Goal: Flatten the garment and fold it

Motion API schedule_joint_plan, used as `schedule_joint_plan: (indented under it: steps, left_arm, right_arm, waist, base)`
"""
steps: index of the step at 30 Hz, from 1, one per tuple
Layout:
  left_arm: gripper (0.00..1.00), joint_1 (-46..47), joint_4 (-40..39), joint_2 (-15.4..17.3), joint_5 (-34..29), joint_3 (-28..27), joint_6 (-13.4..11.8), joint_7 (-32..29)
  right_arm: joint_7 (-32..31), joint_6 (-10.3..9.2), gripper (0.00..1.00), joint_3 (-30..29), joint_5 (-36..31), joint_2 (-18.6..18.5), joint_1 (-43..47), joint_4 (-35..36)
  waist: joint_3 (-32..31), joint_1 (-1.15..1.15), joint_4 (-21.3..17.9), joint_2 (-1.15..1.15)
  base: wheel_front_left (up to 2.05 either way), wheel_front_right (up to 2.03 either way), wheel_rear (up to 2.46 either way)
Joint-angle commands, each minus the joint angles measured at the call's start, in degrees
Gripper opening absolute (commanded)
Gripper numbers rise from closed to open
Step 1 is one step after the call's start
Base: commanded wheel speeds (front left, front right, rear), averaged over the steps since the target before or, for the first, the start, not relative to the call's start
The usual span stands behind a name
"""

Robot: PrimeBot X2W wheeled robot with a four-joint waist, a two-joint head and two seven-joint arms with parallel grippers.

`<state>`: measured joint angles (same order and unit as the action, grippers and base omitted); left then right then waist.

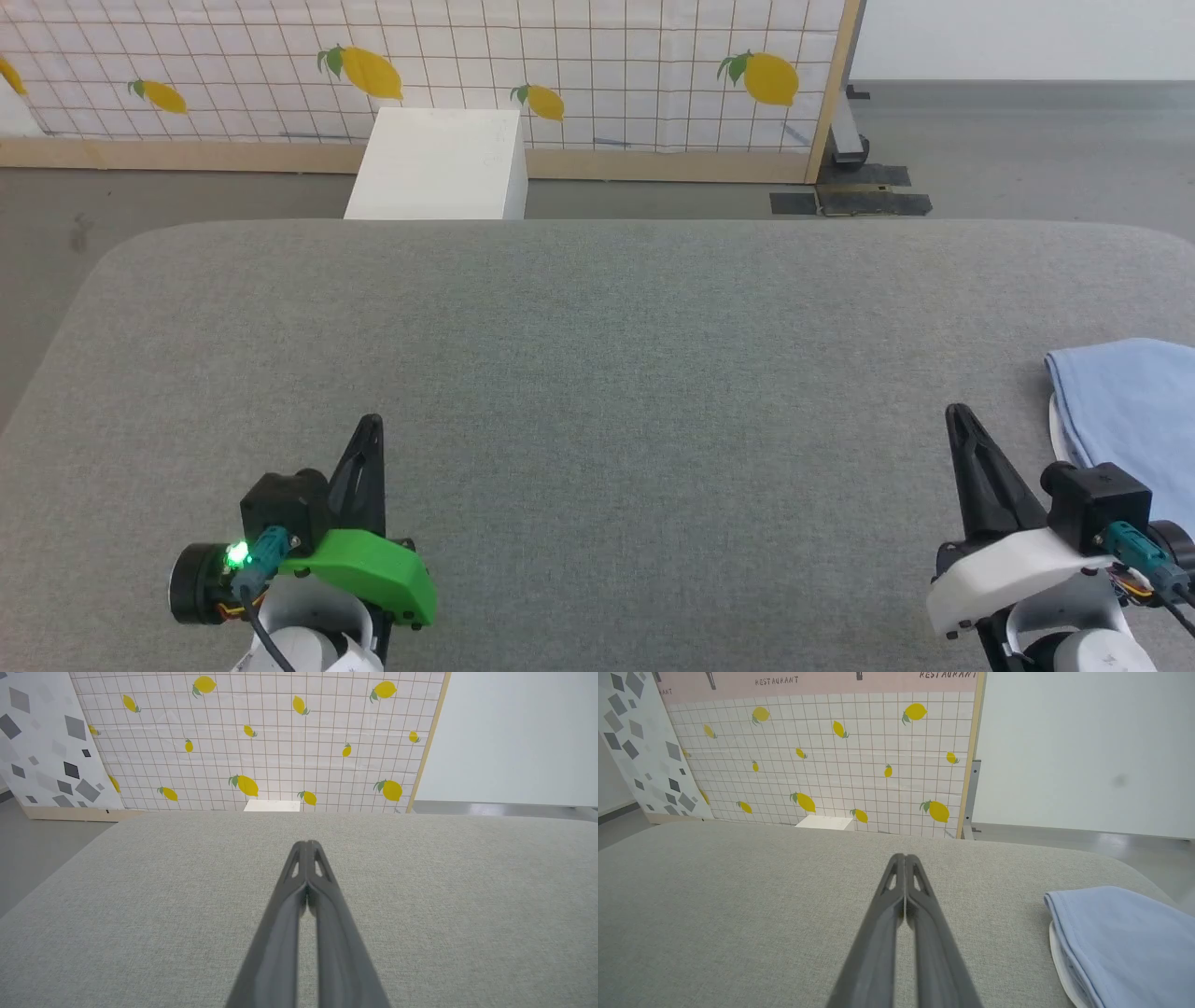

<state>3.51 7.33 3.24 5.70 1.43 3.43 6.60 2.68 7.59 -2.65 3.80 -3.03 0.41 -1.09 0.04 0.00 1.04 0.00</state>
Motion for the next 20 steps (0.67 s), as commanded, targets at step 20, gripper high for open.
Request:
schedule_joint_plan:
  steps: [20]
  left_arm:
    - [0.0, -1.9, -3.2, -0.3, -2.6, -0.7, -1.6, -2.8]
  right_arm:
    - [-1.2, -0.07, 0.0, 1.2, -1.8, 0.1, -0.3, 0.6]
  waist:
    - [0.0, 0.0, -0.4, 0.0]
  base:
    - [0.0, 0.0, 0.0]
